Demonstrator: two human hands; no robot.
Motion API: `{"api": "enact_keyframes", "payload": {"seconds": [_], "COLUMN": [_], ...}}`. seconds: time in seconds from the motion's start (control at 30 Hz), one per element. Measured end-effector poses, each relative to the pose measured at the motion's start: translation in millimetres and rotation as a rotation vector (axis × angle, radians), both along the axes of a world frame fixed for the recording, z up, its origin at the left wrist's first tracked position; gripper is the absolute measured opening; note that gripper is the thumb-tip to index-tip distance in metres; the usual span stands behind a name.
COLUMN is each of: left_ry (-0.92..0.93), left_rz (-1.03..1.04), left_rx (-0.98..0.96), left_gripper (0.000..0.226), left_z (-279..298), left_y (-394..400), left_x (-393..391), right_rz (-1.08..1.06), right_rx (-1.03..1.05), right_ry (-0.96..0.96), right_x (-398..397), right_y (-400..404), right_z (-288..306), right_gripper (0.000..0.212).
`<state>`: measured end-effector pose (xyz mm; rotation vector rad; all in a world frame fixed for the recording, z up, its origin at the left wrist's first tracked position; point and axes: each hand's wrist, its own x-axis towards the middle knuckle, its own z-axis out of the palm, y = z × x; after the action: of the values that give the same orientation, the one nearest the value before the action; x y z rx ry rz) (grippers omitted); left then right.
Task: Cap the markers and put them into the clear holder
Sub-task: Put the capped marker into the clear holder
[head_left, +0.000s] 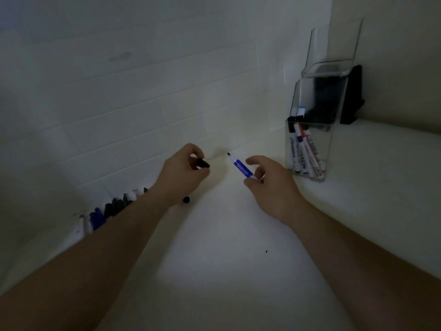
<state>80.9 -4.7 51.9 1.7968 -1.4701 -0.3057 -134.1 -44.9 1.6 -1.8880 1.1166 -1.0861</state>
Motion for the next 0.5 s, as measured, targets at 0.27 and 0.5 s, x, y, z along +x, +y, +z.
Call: {"api": "enact_keyframes", "payload": {"seconds": [0.27,0.5], "left_ry": [0.452,0.787], "left_rz": [-0.117,-0.211], "left_rx": [-0.174,-0.201], "left_gripper": [0.009,0.025], "left_z": [-37.2,-34.5], "left_y": [18.4,19.4], "left_x": [-16.3,-15.0], "right_rz": [-0.04,0.057], "right_rx": [-0.158,-0.223], "right_ry": [0.045,0.043], "right_x": [3.1,6.6], "right_y": [2.8,9.0], "right_z": [4.8,4.0], "right_gripper": [0.016,0.024]}}
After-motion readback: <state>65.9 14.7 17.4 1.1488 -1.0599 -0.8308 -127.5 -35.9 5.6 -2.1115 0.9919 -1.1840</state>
